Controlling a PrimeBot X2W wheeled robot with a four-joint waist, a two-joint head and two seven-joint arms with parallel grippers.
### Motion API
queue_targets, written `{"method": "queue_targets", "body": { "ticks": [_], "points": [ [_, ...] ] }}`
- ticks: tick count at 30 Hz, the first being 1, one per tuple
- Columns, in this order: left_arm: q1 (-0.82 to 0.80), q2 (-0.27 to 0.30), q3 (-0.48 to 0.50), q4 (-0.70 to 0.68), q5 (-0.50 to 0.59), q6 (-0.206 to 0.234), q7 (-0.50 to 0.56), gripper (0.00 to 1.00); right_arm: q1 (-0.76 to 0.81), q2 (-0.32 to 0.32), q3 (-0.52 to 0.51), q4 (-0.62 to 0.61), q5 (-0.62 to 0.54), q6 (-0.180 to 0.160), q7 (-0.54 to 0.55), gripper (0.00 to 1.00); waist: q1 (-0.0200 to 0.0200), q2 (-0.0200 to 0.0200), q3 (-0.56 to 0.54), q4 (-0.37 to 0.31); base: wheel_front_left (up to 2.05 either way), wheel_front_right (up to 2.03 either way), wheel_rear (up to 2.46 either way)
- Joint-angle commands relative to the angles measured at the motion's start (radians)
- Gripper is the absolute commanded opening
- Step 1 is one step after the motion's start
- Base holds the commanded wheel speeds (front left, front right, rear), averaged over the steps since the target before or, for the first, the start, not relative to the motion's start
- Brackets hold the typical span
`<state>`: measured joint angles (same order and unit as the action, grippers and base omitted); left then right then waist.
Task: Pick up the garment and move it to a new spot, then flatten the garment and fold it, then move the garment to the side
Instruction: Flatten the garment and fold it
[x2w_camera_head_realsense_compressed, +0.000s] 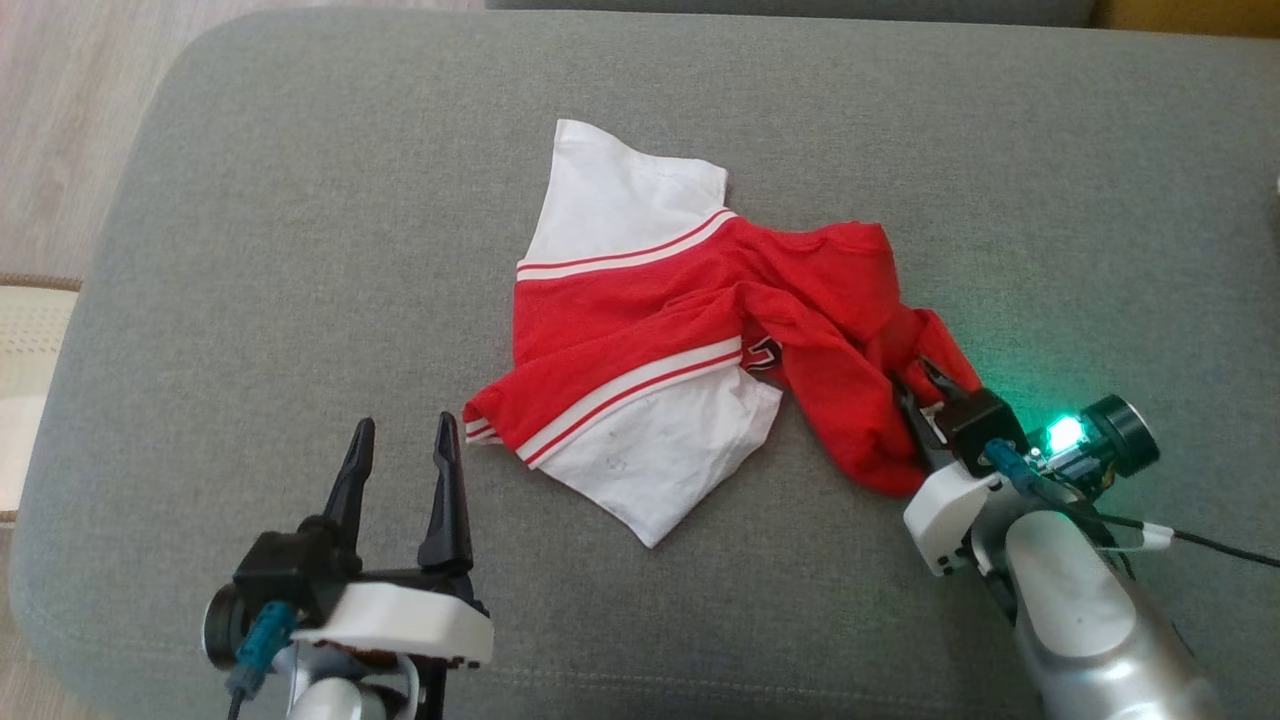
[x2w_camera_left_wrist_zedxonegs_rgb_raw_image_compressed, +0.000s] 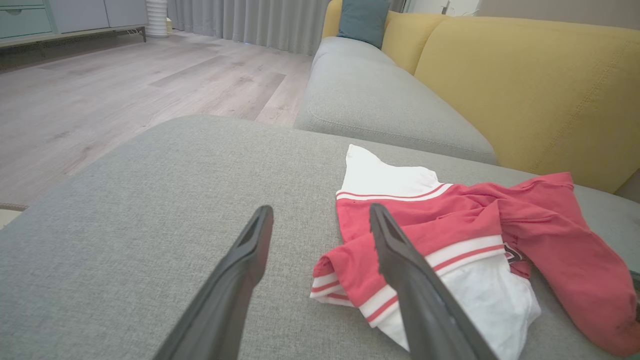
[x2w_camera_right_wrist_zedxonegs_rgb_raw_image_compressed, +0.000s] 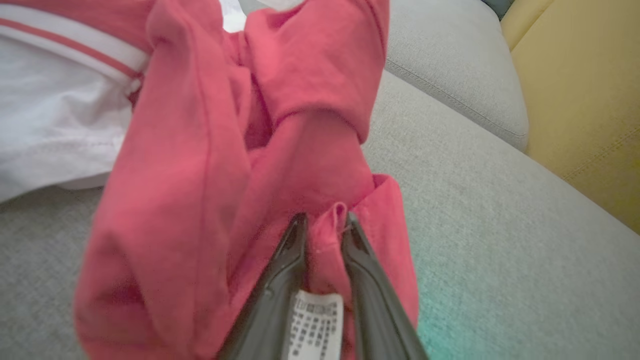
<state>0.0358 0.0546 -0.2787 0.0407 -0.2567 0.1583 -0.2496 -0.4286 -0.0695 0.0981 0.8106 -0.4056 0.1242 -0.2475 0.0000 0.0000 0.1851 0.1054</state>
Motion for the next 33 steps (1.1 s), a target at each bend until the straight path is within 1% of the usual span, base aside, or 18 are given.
{"method": "queue_targets", "body": {
  "ticks": [1, 2, 3, 4, 10, 14, 18, 24, 28, 29, 30, 31, 32, 33],
  "points": [
    [-0.036, -0.004, 0.035, -0.026, -0.001, 0.002, -0.012, 1.0, 0.001, 0.012, 0.022, -0.024, 0.008, 0.007, -0.001, 0.27, 0.0, 0.0, -0.001, -0.002, 0.0, 0.0, 0.0],
    [-0.036, -0.004, 0.035, -0.026, -0.001, 0.002, -0.012, 1.0, 0.002, 0.012, 0.022, -0.026, 0.01, 0.007, 0.002, 0.21, 0.0, 0.0, -0.002, -0.003, 0.0, 0.0, 0.0],
    [-0.036, -0.004, 0.035, -0.025, -0.001, 0.002, -0.012, 1.0, 0.002, 0.012, 0.02, -0.03, 0.014, 0.007, 0.002, 0.04, 0.0, 0.0, -0.003, -0.004, 0.0, 0.0, 0.0],
    [-0.035, -0.004, 0.035, -0.025, -0.001, 0.002, -0.012, 1.0, 0.002, 0.012, 0.018, -0.037, 0.018, 0.007, 0.002, 0.0, 0.0, 0.0, -0.006, -0.006, 0.0, 0.0, 0.0],
    [-0.02, -0.004, 0.041, -0.025, 0.004, 0.004, -0.012, 1.0, 0.012, 0.004, -0.013, -0.131, 0.042, 0.007, -0.003, 0.0, 0.0, 0.0, -0.032, -0.028, 0.0, 0.0, 0.0],
    [-0.007, -0.004, 0.045, -0.029, 0.01, 0.003, -0.012, 1.0, 0.053, -0.012, -0.047, -0.214, 0.057, 0.007, -0.004, 0.0, 0.0, 0.0, -0.049, -0.053, 0.0, 0.0, 0.0],
    [0.006, -0.004, 0.047, -0.031, 0.015, 0.0, -0.012, 1.0, 0.142, -0.025, -0.071, -0.306, 0.074, 0.007, 0.005, 0.0, 0.0, 0.0, -0.06, -0.084, 0.0, 0.0, 0.0],
    [0.015, -0.004, 0.048, -0.037, 0.02, -0.003, -0.012, 1.0, 0.3, -0.02, -0.077, -0.448, 0.11, 0.007, 0.039, 0.0, 0.0, 0.0, -0.064, -0.137, 0.0, 0.0, 0.0],
    [0.015, -0.004, 0.042, -0.037, 0.024, -0.004, -0.012, 1.0, 0.373, -0.017, -0.059, -0.489, 0.125, 0.007, 0.054, 0.0, 0.0, 0.0, -0.064, -0.163, 0.0, 0.0, 0.0],
    [0.016, -0.004, 0.041, -0.038, 0.025, -0.003, -0.012, 1.0, 0.384, -0.017, -0.054, -0.493, 0.126, 0.007, 0.052, 0.04, 0.0, 0.0, -0.065, -0.167, 0.0, 0.0, 0.0],
    [0.015, -0.004, 0.041, -0.038, 0.025, -0.003, -0.012, 1.0, 0.394, -0.017, -0.048, -0.492, 0.125, 0.007, 0.051, 0.25, 0.0, 0.0, -0.065, -0.171, 0.0, 0.0, 0.0],
    [0.015, -0.004, 0.041, -0.038, 0.025, -0.003, -0.012, 1.0, 0.394, -0.017, -0.048, -0.492, 0.125, 0.007, 0.051, 0.25, 0.0, 0.0, -0.065, -0.171, 0.0, 0.0, 0.0],
    [0.015, -0.004, 0.042, -0.037, 0.025, -0.003, -0.012, 1.0, 0.403, -0.017, -0.043, -0.486, 0.127, 0.007, 0.053, 0.45, 0.0, 0.0, -0.066, -0.174, 0.0, 0.0, 0.0],
    [0.014, -0.004, 0.041, -0.036, 0.026, -0.004, -0.012, 1.0, 0.411, -0.017, -0.039, -0.475, 0.129, 0.007, 0.055, 0.71, 0.0, 0.0, -0.066, -0.176, 0.0, 0.0, 0.0]
  ]
}}
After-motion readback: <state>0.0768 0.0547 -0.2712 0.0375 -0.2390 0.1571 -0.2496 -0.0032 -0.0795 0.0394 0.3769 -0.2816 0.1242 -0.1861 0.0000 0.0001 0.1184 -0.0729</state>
